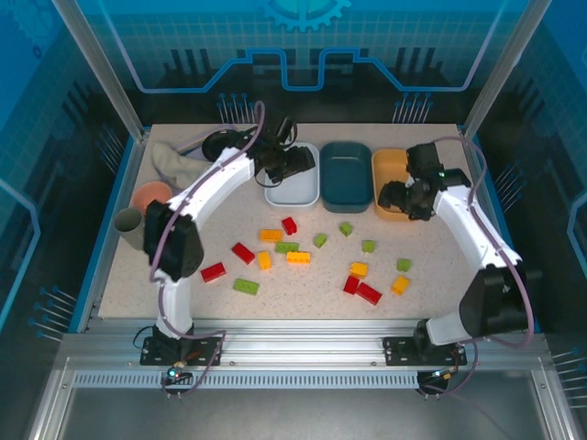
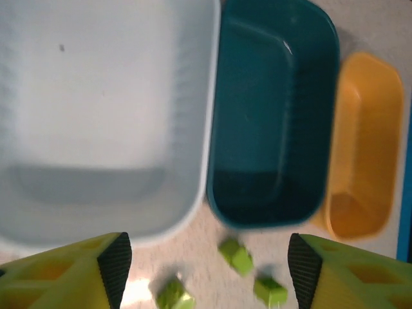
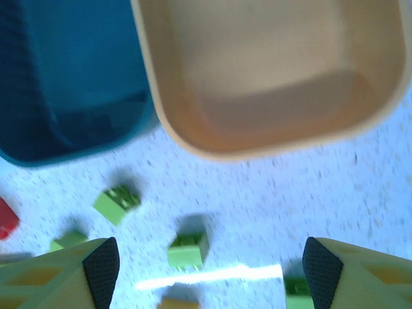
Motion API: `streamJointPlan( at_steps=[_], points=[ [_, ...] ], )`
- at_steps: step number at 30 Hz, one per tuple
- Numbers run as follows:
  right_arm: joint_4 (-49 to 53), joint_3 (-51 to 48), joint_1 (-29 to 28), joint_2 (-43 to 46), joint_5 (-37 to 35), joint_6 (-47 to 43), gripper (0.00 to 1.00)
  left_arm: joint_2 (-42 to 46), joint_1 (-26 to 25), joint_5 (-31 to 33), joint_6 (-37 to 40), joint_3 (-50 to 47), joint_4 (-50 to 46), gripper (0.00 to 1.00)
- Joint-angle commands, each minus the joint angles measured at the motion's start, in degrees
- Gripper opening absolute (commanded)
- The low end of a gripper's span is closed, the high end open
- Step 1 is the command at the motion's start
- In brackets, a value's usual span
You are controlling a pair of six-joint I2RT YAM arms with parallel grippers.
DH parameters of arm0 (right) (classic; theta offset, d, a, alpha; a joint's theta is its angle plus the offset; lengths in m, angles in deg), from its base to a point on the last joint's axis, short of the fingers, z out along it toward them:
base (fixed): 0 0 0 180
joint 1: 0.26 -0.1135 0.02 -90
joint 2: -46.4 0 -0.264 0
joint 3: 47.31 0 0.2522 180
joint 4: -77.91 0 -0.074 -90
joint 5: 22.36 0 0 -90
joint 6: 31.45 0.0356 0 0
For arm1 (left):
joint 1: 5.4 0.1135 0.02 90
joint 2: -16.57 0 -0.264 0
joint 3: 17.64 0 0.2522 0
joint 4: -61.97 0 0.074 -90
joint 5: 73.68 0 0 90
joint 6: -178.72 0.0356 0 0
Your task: Sort the legos into containers by color
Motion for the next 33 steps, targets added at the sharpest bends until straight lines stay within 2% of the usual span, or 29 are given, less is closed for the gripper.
streamJointPlan(
  at_steps=[1,7,8,12,20,28,31,33],
  points=[
    [1.5,-6.1,-0.1,3.5,0.3,3.0,0.78,10.6,-2.6,1.0,-1.1,-13.5,8.3,0.78],
    [0.0,-15.4,0.5,5.0,1.5,3.1,0.80,27.7,-8.7,0.2,-3.8,-35.7,15.9,0.88],
    [-0.6,-16.4,0.7,4.4,1.5,2.9,0.81,29.9,-9.6,0.0,-4.8,-38.6,16.9,0.93],
    [-2.8,-18.3,2.6,0.3,2.6,2.0,0.79,35.2,-12.0,-0.4,-8.4,-45.9,18.8,0.93],
    [-3.0,-20.2,3.9,-5.0,3.4,1.1,0.70,36.4,-13.1,-0.6,-9.2,-47.1,18.9,0.92],
    [-1.5,-22.1,4.0,-4.6,1.9,1.2,0.68,35.8,-13.3,-1.5,-9.2,-47.4,19.1,0.92],
    [-3.4,-22.9,4.0,-4.4,3.1,1.2,0.60,35.4,-13.5,-2.0,-9.1,-47.4,19.4,0.91],
    [-4.1,-22.9,4.0,-4.9,2.9,1.2,0.51,35.2,-13.7,-2.3,-9.0,-47.4,19.6,0.91]
  ],
)
